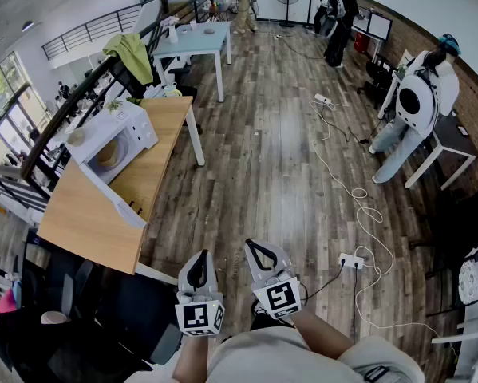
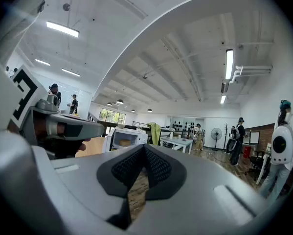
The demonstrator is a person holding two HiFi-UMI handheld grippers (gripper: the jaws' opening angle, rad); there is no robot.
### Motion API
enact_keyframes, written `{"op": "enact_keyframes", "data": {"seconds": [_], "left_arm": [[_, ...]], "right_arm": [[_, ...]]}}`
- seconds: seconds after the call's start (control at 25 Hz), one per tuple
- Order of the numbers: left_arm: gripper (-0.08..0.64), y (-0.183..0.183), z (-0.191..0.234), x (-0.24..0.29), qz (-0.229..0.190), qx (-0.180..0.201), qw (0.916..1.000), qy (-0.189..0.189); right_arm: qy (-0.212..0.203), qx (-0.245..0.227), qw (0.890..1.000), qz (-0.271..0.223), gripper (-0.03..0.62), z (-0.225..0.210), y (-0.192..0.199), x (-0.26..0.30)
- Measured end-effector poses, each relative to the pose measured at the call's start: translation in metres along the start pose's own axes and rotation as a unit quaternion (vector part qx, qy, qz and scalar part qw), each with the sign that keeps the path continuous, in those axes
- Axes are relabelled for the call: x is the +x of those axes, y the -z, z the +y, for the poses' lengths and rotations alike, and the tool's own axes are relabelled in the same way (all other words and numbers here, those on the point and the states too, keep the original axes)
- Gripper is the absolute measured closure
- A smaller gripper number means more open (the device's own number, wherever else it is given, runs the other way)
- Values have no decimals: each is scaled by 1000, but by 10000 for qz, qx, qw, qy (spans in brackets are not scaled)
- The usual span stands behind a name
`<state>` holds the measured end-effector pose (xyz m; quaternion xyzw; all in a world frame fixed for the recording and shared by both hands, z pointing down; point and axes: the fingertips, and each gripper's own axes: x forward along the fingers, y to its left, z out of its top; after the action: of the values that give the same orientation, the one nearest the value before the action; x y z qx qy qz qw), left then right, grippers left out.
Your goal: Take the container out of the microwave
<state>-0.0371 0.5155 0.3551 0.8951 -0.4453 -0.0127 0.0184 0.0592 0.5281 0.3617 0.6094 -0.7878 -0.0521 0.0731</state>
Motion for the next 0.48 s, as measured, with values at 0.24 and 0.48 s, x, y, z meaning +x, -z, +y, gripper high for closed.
{"op": "enact_keyframes", "data": {"seconds": [0.24,0.48], "left_arm": [[557,7,2,-4,72,-50,10000,-7],[557,12,-2,4,149,-50,9999,9]], "right_arm": [[2,43,10000,40,581,3,6,-2],[-138,153,9998,-20,581,0,8,4]]}}
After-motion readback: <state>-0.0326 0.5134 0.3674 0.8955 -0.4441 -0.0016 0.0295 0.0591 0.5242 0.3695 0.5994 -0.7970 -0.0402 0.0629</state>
